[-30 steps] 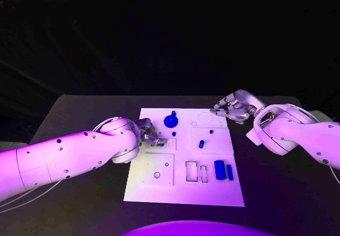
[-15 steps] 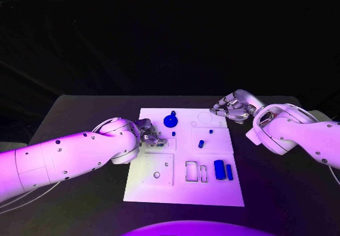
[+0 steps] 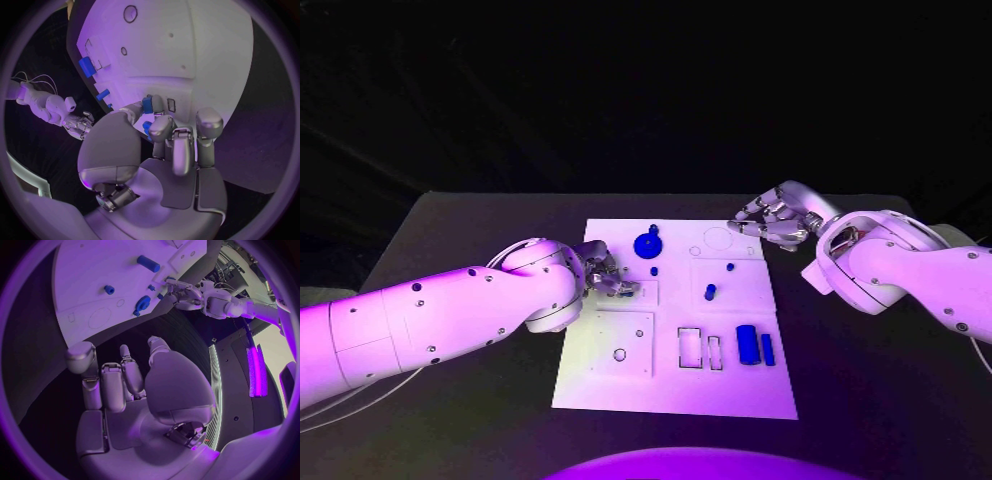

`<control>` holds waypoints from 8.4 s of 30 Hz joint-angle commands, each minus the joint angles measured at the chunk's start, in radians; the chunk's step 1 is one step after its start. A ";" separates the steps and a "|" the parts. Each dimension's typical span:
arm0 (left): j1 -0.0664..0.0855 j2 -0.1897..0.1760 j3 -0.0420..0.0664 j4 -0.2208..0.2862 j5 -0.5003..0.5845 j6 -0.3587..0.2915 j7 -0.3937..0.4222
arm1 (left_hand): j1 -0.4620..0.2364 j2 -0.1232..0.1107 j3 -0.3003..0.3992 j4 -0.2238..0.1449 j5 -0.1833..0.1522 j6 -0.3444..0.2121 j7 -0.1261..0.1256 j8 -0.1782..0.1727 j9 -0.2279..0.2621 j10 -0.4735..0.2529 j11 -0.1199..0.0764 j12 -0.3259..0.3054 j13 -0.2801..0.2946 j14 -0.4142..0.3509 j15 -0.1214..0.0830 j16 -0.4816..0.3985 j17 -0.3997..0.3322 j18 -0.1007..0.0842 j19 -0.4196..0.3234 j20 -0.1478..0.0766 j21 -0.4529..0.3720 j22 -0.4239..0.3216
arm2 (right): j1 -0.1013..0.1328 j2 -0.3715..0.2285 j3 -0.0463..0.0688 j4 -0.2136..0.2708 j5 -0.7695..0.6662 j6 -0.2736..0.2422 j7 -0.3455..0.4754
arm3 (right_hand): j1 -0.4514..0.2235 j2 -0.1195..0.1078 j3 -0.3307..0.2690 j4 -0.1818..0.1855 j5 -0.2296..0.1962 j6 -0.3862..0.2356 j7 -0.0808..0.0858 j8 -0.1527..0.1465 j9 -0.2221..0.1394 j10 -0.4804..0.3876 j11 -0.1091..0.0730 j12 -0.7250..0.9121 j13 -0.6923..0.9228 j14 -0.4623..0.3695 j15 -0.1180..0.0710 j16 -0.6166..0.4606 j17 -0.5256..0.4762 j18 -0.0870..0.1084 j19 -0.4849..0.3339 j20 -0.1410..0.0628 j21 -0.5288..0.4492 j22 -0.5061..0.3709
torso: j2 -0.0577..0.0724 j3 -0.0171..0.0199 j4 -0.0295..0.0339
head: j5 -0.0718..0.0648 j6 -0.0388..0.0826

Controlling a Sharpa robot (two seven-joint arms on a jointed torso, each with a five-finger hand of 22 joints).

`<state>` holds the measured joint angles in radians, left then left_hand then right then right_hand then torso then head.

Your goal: Assemble the parts on the task board

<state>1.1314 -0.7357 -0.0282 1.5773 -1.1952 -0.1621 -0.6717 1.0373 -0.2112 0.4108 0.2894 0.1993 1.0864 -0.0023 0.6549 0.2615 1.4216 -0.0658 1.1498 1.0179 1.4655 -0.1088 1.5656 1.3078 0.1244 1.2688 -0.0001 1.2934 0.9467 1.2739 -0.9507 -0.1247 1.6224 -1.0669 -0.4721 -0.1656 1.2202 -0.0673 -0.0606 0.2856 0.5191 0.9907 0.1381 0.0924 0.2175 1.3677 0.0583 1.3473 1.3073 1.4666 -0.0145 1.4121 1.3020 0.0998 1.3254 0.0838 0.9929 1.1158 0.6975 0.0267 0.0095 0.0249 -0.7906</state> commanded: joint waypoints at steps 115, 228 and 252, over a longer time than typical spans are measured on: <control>0.057 0.019 -0.009 -0.020 0.109 0.032 0.017 | 0.320 0.038 0.115 -0.057 0.001 -0.037 0.012 0.004 0.037 -0.021 0.008 -0.071 -0.065 0.096 0.003 -0.012 0.226 0.000 -0.021 0.013 -0.028 -0.031 | -0.005 0.005 0.000 -0.003 -0.005 0.003 0.010 | 0.002 0.008 -0.006 0.000 0.007 0.004 -0.003 0.007 0.002 0.005 -0.006 0.005 0.024 0.045 -0.008 -0.005 0.002 0.019 0.006 0.000 -0.001 0.002 | 0.000 0.0000 0.0002 | 0.003 -0.012; 0.046 0.040 -0.018 -0.041 0.070 0.088 -0.015 | 0.101 0.061 -0.188 0.005 0.001 0.000 -0.005 0.034 0.008 0.002 -0.005 -0.039 -0.036 0.102 -0.007 0.000 0.252 -0.006 -0.004 0.002 -0.010 0.006 | -0.006 0.005 0.000 -0.003 -0.004 -0.001 0.013 | 0.001 0.010 -0.009 0.001 0.008 0.005 -0.004 0.008 0.003 0.004 -0.006 0.003 0.021 0.045 -0.008 -0.006 0.001 0.020 0.006 0.000 -0.006 -0.001 | 0.000 0.0002 0.0001 | 0.005 -0.024; 0.046 0.041 -0.017 -0.051 0.070 0.105 -0.017 | 0.081 0.066 -0.244 0.005 0.001 0.004 -0.005 0.033 0.000 0.003 -0.005 -0.037 -0.034 0.103 -0.007 0.001 0.253 -0.007 -0.003 0.002 -0.009 0.009 | -0.006 0.002 0.000 -0.001 -0.003 -0.002 0.014 | 0.001 0.010 -0.010 0.001 0.008 0.005 -0.004 0.008 0.003 0.003 -0.006 0.003 0.020 0.045 -0.008 -0.006 0.001 0.020 0.006 0.000 -0.007 -0.001 | 0.000 -0.0001 0.0005 | 0.003 -0.023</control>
<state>1.1777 -0.6964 -0.0455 1.5257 -1.1262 -0.0766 -0.6875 1.1258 -0.1448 0.1703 0.2944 0.1955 1.0828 -0.0093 0.6925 0.2623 1.4234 -0.0746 1.1078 0.9824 1.4654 -0.1086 1.5605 1.3073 0.1245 1.2582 0.0035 1.2779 0.9539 1.2691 -0.9482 -0.1247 1.6200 -1.0659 -0.4741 -0.1602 1.2202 -0.0673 -0.0633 0.2884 0.5226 0.9907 0.1381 0.0963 0.2188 1.3714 0.0547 1.3474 1.3073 1.4666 -0.0145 1.4121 1.3023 0.0998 1.3254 0.0839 0.9930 1.1159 0.6973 0.0267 0.0093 0.0275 -0.8145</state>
